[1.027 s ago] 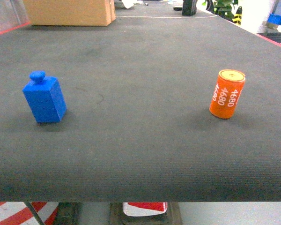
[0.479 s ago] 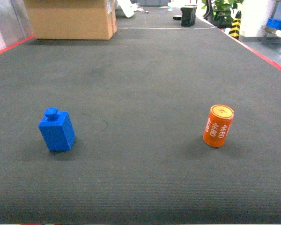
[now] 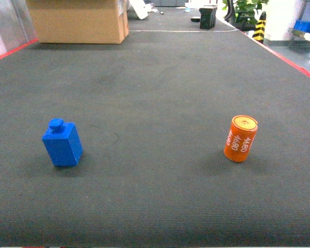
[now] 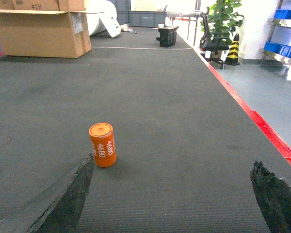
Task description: Sort blue parts and orange caps into right shelf containers
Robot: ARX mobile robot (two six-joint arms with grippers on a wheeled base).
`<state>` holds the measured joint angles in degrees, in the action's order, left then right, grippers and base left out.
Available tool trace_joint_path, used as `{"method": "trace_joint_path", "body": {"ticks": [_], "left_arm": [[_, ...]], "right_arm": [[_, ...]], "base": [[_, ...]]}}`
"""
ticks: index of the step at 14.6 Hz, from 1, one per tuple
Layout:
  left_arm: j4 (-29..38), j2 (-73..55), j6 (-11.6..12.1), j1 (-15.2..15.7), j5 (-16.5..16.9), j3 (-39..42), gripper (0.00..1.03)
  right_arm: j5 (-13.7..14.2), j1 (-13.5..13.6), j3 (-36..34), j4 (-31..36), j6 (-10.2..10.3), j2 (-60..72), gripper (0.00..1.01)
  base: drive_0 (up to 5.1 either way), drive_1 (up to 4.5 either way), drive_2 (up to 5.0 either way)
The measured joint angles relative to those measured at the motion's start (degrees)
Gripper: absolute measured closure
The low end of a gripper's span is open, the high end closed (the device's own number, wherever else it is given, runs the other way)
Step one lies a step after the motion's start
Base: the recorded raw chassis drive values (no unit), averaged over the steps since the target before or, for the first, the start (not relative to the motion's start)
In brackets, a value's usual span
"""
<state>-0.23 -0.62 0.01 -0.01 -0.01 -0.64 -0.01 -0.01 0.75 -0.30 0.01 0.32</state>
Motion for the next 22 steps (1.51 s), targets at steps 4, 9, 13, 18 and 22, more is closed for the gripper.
{"method": "trace_joint_path", "body": {"ticks": [4,9,13,18,22], "left_arm": [[0.0,0.0,0.0,0.0,0.0,0.0,0.05],[0.0,0.0,0.0,0.0,0.0,0.0,0.05],[0.0,0.0,0.0,0.0,0.0,0.0,0.05],[0.0,0.0,0.0,0.0,0.0,0.0,0.05],[0.0,0.0,0.0,0.0,0.0,0.0,0.05]], "right_arm": [[0.0,0.0,0.0,0.0,0.0,0.0,0.03],[0.0,0.0,0.0,0.0,0.0,0.0,0.03],[0.0,0.0,0.0,0.0,0.0,0.0,0.03],[0.0,0.0,0.0,0.0,0.0,0.0,0.03],[0.0,0.0,0.0,0.0,0.0,0.0,0.03]], "base": [[0.0,0.0,0.0],[0.0,0.0,0.0],[0.0,0.0,0.0],[0.0,0.0,0.0],[0.0,0.0,0.0]]}}
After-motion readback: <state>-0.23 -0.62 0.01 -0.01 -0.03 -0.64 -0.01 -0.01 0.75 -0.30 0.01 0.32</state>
